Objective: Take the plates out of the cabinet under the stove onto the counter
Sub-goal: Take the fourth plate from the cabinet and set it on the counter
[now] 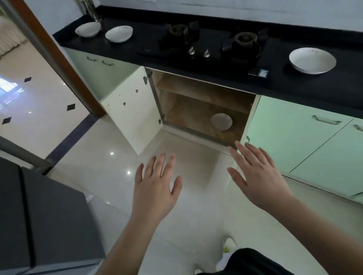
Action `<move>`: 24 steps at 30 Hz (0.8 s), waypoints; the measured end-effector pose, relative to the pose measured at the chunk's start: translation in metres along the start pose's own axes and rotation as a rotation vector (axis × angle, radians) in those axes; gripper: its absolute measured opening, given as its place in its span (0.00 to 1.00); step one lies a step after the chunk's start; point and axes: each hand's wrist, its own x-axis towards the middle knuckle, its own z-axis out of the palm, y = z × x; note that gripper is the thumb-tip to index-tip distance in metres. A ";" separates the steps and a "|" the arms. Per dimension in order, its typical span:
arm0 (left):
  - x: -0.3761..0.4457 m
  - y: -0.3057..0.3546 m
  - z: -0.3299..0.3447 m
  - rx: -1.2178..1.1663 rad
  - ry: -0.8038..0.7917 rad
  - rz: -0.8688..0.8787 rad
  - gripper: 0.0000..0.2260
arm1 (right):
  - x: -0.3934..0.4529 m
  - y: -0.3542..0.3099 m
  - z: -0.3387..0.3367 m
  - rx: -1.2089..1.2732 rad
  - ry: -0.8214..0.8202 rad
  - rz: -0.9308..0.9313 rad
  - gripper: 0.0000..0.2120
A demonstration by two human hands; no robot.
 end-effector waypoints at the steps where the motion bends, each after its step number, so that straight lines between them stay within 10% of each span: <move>1: 0.004 -0.001 0.000 -0.002 0.007 0.001 0.28 | 0.004 -0.002 0.002 -0.005 -0.009 -0.006 0.29; 24: 0.181 -0.034 -0.005 0.062 -0.051 0.119 0.29 | 0.172 0.000 0.020 0.128 -0.047 0.004 0.33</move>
